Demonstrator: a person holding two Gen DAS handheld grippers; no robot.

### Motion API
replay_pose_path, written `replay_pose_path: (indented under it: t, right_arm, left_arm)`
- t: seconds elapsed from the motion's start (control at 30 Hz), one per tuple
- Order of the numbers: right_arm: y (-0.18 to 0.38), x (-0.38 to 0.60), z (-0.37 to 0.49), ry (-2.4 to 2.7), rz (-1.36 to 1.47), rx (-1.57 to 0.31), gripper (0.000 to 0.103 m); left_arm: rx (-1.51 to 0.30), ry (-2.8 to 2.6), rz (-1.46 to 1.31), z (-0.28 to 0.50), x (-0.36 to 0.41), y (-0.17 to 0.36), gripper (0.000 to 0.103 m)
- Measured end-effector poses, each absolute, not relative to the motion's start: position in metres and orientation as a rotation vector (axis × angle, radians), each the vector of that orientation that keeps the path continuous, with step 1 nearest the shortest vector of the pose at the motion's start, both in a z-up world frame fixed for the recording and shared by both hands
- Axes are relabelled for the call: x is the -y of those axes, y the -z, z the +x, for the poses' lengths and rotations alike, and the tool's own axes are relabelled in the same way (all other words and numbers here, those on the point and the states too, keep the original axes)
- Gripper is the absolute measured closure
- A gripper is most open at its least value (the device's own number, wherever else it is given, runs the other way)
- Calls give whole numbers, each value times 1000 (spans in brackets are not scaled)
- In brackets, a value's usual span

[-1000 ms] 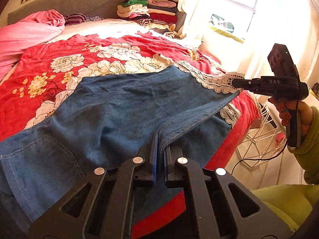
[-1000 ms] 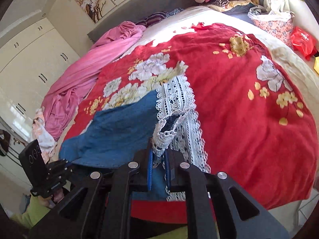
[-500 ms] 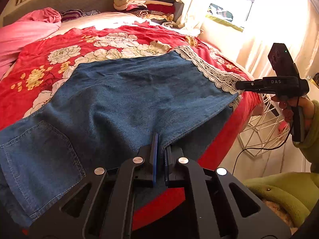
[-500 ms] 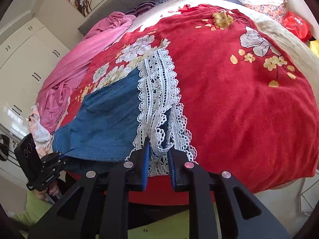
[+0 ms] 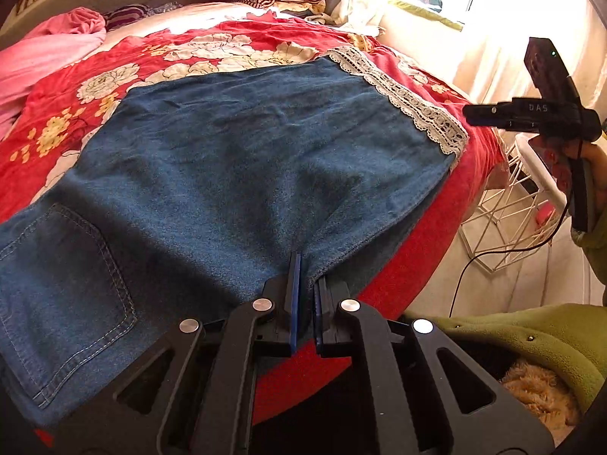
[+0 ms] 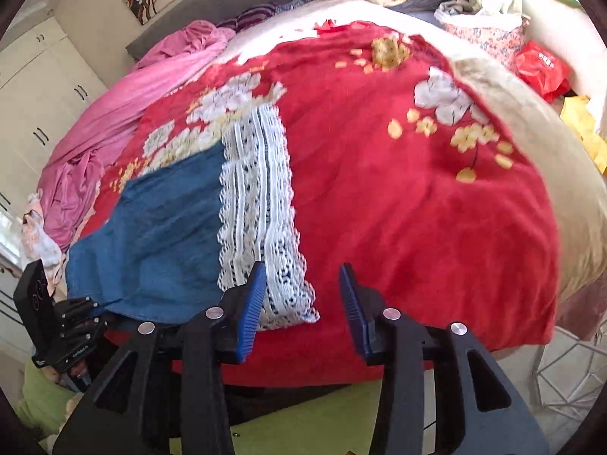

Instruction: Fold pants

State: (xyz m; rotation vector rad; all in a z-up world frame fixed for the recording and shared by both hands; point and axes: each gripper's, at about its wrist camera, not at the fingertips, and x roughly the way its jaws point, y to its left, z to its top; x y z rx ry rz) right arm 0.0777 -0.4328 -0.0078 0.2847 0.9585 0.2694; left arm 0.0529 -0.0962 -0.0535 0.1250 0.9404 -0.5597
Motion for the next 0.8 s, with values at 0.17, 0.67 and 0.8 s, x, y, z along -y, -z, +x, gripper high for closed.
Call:
replay_pose_path:
  t: [0.17,0.67,0.8]
  right_arm:
    - [-17,381,74,-414,122,-848,55]
    - [54,306,78,-554,-94,-1046,38]
    - [41,312,77,-552,-20,-1011,37]
  left_arm:
    - [-947,564,131,52,98,55,101]
    - [-842,512,-65,34,49,7,50]
    - [-765,282,-158,20,-14,-23,39]
